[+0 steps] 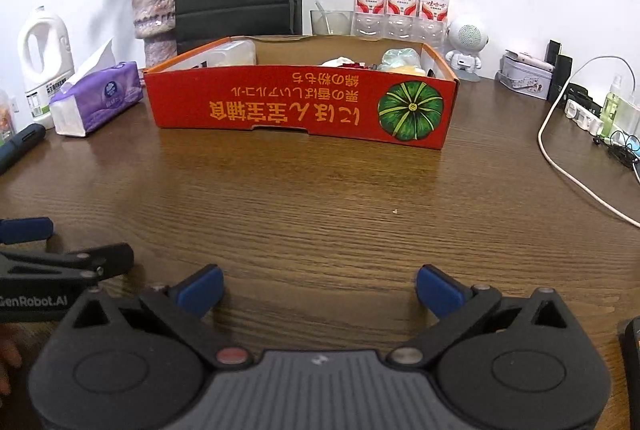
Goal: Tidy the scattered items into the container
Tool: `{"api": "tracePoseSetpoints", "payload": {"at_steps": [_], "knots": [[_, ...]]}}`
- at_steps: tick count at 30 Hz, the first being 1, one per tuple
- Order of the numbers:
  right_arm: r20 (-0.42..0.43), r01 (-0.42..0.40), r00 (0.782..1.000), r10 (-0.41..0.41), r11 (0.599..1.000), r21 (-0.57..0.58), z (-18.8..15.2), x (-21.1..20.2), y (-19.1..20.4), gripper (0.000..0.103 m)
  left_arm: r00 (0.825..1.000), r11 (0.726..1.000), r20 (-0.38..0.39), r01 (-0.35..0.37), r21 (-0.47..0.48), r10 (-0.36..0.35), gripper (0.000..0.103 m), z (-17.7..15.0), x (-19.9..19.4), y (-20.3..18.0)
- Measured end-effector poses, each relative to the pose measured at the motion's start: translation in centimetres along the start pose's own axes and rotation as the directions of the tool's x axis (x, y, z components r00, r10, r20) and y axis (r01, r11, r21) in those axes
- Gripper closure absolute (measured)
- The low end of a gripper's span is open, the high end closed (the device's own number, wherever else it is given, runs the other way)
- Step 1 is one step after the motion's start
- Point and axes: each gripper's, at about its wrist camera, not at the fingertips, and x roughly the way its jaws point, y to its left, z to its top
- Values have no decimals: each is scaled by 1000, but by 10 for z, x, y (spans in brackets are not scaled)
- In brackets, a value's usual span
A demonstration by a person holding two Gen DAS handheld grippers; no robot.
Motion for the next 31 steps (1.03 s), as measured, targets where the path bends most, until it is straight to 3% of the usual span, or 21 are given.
{"api": "tracePoseSetpoints", "payload": {"at_steps": [31], "knots": [[1,0,1000,0,1000,-1,0,0,0,0,1000,1000,-2,-10,-8,10,0,3,4,-3]]}}
